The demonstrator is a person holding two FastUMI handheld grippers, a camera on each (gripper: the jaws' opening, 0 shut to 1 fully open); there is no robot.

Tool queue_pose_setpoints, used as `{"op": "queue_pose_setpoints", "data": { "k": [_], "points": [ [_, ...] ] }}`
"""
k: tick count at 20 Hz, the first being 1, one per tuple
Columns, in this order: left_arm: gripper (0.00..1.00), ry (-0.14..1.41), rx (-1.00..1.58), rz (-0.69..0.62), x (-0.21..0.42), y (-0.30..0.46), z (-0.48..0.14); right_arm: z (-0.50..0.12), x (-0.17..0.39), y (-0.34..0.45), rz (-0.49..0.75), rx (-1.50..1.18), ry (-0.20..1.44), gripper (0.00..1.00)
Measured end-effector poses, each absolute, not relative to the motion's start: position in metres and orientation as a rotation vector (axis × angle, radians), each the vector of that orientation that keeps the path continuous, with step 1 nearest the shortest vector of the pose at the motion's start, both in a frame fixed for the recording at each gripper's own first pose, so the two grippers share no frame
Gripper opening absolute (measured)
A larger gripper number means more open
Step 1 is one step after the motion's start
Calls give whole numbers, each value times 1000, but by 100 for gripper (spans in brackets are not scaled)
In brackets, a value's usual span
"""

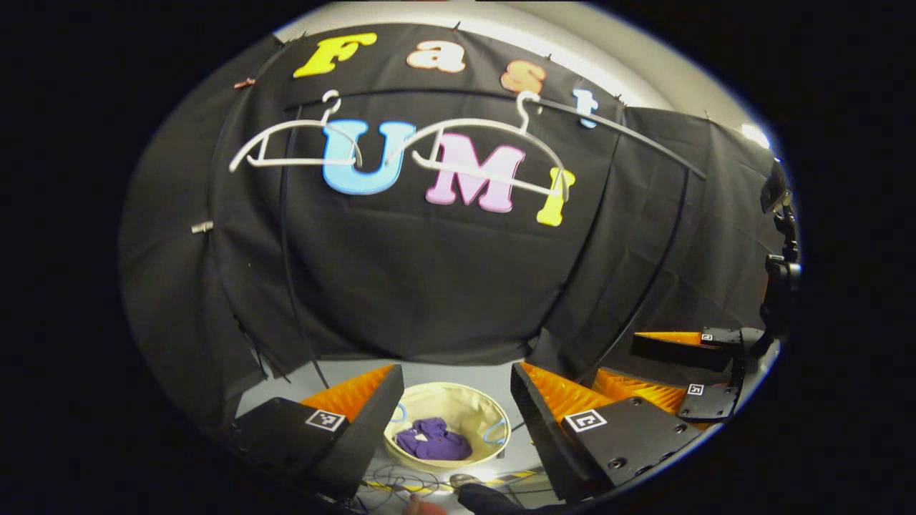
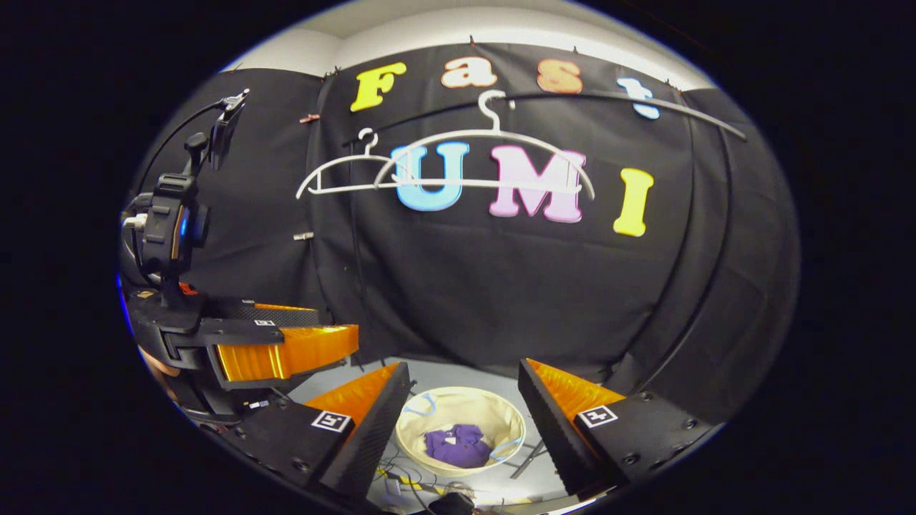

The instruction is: Grasp the clothes on the hanger with both hands and then place them into the laundry hamper below.

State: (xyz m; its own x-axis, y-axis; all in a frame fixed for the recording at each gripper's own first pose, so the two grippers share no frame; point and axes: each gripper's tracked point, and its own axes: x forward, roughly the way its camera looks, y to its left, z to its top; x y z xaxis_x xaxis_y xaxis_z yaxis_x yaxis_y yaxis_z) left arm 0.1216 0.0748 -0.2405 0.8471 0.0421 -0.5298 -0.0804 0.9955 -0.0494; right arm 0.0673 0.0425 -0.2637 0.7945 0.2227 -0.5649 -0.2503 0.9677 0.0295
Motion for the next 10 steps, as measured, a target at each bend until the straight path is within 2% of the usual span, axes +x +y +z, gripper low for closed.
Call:
{"op": "queue_pose_setpoints", "data": {
  "k": [5, 7, 10],
  "points": [
    [95, 352, -42, 10, 82, 65, -158, -176, 40, 59, 208, -33, 381, 98],
    [92, 266, -11, 24, 68, 62, -129, -138, 31, 62, 197, 10, 279, 100],
    [95, 156, 21, 27, 48, 53, -100, -106, 26, 51, 173, 16, 164, 95]
  ]
}}
